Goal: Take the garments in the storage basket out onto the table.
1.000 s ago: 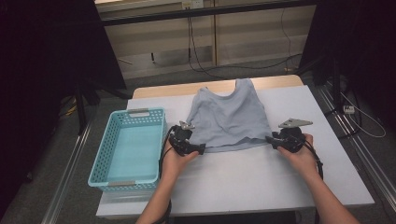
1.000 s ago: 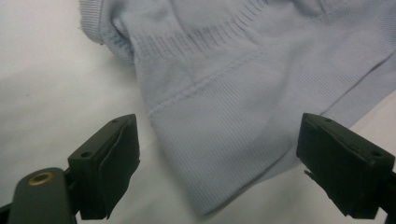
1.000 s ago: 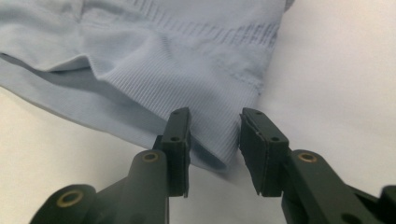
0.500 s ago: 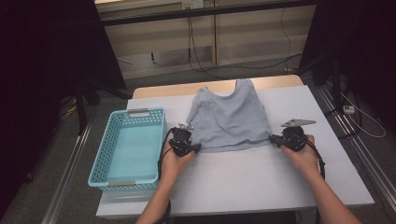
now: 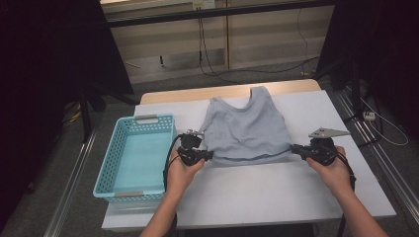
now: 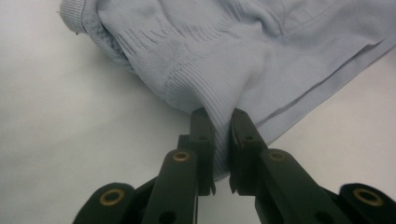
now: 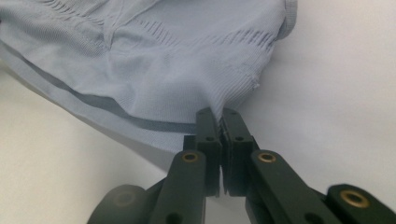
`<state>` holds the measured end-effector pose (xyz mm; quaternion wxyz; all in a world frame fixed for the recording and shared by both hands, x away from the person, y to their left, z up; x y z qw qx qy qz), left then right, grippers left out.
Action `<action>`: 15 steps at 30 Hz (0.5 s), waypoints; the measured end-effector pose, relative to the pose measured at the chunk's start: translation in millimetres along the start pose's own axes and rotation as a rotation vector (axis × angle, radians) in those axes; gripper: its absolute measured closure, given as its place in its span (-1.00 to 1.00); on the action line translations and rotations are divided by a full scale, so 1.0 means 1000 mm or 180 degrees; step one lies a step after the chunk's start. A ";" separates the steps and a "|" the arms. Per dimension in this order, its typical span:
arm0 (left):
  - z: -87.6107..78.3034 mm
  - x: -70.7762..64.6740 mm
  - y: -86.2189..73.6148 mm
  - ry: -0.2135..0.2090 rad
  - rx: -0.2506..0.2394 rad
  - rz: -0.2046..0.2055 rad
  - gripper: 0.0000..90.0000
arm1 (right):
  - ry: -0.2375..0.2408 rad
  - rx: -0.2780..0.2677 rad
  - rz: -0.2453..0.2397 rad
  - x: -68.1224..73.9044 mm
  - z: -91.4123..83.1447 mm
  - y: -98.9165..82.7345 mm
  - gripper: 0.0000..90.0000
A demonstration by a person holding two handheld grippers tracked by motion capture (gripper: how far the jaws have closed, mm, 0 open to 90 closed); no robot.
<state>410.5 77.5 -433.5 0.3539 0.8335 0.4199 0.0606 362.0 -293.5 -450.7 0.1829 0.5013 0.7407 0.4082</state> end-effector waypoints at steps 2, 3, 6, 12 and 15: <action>-0.003 -0.003 -0.003 -0.0060 0.0019 0.0012 0.83 | 0.0027 0.0030 -0.0020 0.002 -0.005 -0.005 0.96; -0.003 -0.005 -0.006 -0.0045 0.0032 0.0022 0.83 | 0.0047 0.0048 -0.0029 0.004 -0.008 -0.008 0.96; -0.005 -0.007 -0.015 -0.0064 0.0076 0.0046 0.83 | 0.0132 0.0082 0.0012 0.009 -0.016 -0.018 0.96; -0.007 -0.011 -0.028 -0.0119 0.0167 0.0052 0.83 | 0.0130 0.0251 -0.0168 0.021 -0.028 -0.038 0.96; -0.008 -0.015 -0.028 -0.0116 0.0144 0.0097 0.82 | 0.0149 0.0278 -0.0139 0.021 -0.030 -0.042 0.96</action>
Point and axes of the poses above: each handheld gripper's, and its own axes: z roughly forward along the jaws, y roughly out of its top, x roughly to its left, the point moved 2 cm from there along z, roughly forward along the jaws, and after that the axes turned 2 degrees about z, right-handed, at the moved point
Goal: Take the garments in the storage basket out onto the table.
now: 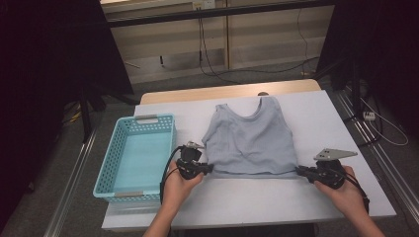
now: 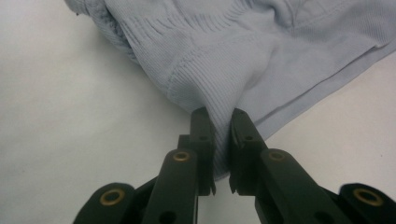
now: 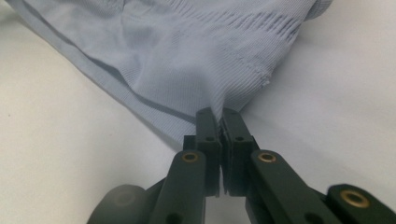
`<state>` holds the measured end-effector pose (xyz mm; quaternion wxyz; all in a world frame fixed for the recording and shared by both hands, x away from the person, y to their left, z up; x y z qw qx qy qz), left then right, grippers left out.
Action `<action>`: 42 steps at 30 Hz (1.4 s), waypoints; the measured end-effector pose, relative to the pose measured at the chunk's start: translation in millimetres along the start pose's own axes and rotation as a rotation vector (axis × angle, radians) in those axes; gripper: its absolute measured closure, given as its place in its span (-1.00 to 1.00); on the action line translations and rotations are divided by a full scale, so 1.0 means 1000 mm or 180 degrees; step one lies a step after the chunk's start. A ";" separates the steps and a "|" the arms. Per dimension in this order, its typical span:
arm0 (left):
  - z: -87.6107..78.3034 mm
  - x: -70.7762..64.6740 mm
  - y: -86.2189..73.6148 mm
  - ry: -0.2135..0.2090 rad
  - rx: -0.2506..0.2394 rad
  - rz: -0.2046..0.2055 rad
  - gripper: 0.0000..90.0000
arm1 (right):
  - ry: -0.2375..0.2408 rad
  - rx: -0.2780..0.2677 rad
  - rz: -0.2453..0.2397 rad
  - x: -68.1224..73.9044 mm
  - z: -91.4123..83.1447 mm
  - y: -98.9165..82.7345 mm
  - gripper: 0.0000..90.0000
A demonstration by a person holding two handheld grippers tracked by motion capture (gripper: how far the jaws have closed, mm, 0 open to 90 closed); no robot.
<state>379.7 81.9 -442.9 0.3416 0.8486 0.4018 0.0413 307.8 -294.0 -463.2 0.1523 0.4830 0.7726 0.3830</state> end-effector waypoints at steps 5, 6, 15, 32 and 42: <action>0.000 0.002 0.004 -0.0022 -0.0042 -0.0033 0.73 | -0.0002 -0.0015 0.0020 -0.003 -0.001 0.002 0.96; -0.001 0.002 0.005 0.0013 -0.0080 -0.0039 0.59 | -0.0009 -0.0025 0.0020 -0.004 -0.002 0.002 0.96; -0.003 0.006 0.018 0.0181 -0.0287 -0.0036 -0.02 | -0.0048 -0.0051 0.0051 -0.009 -0.006 0.002 0.96; 0.009 0.026 0.032 0.0454 -0.0305 -0.0043 -0.27 | -0.0237 -0.0100 0.0225 -0.029 -0.019 -0.003 0.96; 0.019 0.035 0.030 0.0414 -0.0258 -0.0079 0.29 | -0.0305 -0.0349 0.0103 -0.017 -0.024 0.014 0.40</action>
Point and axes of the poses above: each handheld gripper's, and its own axes: z roughly forward along the jaws, y roughly out of its top, x roughly to its left, the point moved 2 cm from there along z, roughly forward along the jaws, and after that the axes turned 2 degrees about z, right-handed, at the moved point
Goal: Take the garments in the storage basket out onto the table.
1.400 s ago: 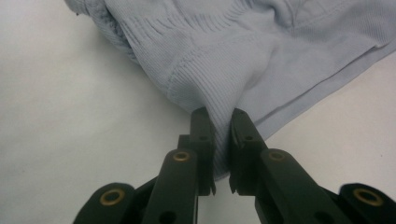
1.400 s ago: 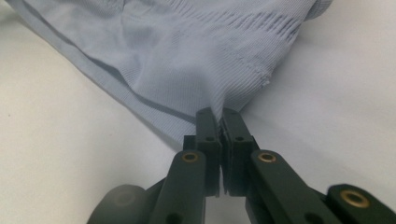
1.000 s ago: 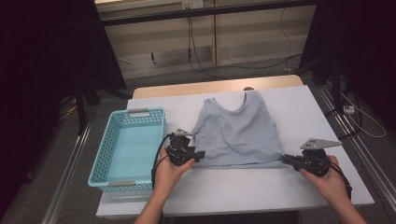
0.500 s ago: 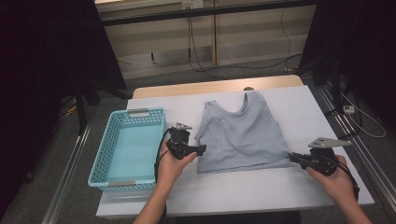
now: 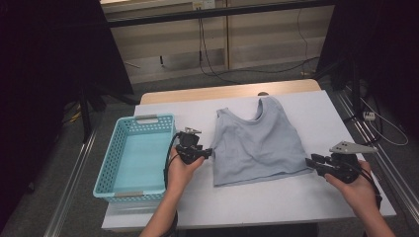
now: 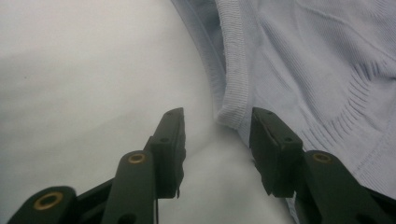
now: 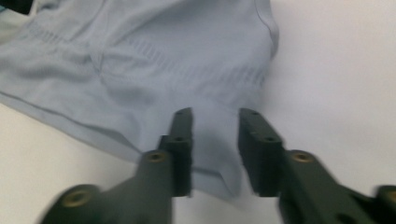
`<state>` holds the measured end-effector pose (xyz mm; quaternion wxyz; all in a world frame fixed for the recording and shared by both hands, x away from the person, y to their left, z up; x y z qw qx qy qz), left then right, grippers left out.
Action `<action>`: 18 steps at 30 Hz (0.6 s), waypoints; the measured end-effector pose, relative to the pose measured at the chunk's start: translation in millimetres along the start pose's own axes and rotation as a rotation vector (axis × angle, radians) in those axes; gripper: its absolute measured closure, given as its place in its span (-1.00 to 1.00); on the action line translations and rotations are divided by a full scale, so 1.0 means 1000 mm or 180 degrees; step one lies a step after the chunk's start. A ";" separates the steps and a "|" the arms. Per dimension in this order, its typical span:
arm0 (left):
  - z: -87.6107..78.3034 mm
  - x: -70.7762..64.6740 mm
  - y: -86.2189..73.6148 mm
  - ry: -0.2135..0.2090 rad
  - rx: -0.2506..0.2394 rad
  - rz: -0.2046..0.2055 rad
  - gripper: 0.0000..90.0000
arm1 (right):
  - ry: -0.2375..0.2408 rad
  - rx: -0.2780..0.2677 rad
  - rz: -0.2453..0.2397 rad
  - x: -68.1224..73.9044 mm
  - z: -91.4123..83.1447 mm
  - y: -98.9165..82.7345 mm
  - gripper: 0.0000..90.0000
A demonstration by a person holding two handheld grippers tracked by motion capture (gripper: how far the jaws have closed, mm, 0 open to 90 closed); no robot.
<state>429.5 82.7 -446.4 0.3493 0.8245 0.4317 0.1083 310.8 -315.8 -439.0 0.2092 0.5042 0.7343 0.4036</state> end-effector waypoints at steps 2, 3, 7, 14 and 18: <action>0.003 0.000 0.001 -0.0019 -0.0012 -0.0004 0.37 | 0.0115 -0.0043 -0.0003 0.007 0.005 0.005 0.38; 0.005 -0.001 0.001 -0.0033 -0.0001 -0.0004 0.37 | 0.0206 -0.0073 0.0015 0.012 0.009 0.007 0.36; 0.008 0.000 0.002 -0.0088 0.0031 0.0006 0.50 | 0.0497 -0.0005 -0.0106 0.040 0.033 0.017 0.32; 0.009 0.001 0.001 -0.0181 0.0077 -0.0001 0.73 | 0.0936 0.0132 -0.0338 0.087 0.074 0.031 0.27; 0.010 0.001 -0.001 -0.0263 0.0109 -0.0055 0.89 | 0.1094 0.0265 -0.0550 0.112 0.092 0.032 0.23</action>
Point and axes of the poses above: each handheld gripper's, and its own axes: z roughly forward along the jaws, y roughly out of its top, x roughly to its left, the point moved 2 cm from there along z, roughly forward along the jaws, and after that the axes turned 2 degrees about z, right-handed, at the moved point
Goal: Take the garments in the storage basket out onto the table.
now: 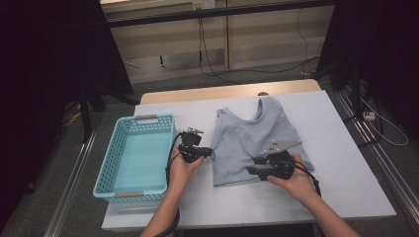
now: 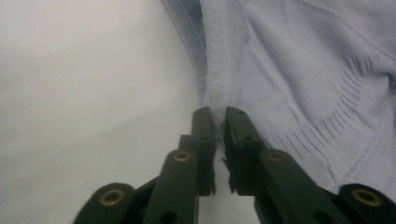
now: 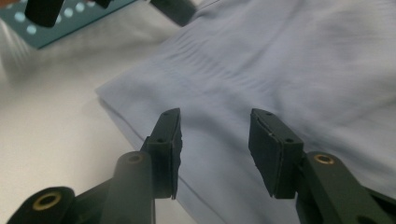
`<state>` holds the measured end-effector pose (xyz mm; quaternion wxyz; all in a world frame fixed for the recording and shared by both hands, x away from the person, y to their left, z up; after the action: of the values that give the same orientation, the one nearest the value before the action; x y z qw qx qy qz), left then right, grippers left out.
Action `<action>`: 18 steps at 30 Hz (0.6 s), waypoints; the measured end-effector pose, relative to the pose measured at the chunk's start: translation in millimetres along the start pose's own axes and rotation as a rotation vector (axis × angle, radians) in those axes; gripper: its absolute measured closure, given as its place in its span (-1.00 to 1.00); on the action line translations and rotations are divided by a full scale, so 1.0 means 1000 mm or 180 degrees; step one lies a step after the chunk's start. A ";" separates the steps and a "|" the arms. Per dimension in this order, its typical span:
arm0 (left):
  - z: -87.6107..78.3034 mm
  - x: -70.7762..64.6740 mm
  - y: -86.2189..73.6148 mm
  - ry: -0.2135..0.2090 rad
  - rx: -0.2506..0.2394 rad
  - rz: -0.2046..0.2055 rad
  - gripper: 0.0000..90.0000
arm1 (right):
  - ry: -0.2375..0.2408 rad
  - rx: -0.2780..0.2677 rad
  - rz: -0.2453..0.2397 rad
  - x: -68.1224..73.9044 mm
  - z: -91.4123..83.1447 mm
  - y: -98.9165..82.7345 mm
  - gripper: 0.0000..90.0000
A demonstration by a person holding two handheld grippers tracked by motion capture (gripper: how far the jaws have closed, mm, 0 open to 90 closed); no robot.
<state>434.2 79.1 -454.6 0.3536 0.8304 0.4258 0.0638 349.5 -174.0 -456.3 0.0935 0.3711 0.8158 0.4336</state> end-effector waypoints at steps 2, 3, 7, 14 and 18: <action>0.000 -0.001 -0.001 -0.0052 0.0024 -0.0031 0.95 | 0.0040 0.0060 -0.0037 0.004 0.011 0.000 0.24; -0.001 -0.001 -0.001 -0.0064 0.0025 -0.0034 0.97 | 0.0075 0.0099 -0.0030 0.006 0.016 0.000 0.24; 0.000 0.001 0.000 -0.0078 0.0033 -0.0081 1.00 | 0.0073 0.0241 -0.0136 0.009 0.028 -0.006 0.30; 0.000 0.000 0.002 -0.0018 0.0009 -0.0056 0.99 | 0.0087 0.0237 -0.0151 0.008 0.025 -0.009 0.98; 0.002 0.000 0.002 0.0025 0.0023 -0.0009 0.87 | 0.0125 0.0251 -0.0103 0.007 0.022 -0.008 0.99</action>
<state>435.9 77.3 -454.8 0.3490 0.8308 0.4286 0.0651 350.8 -157.8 -474.8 0.0697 0.3528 0.8398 0.4067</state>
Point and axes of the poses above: each handheld gripper's, and its own axes: z roughly forward along the jaws, y roughly out of its top, x roughly to its left, the point moved 2 cm from there along z, roughly forward along the jaws, and after that the axes turned 2 degrees about z, right-handed, at the moved point
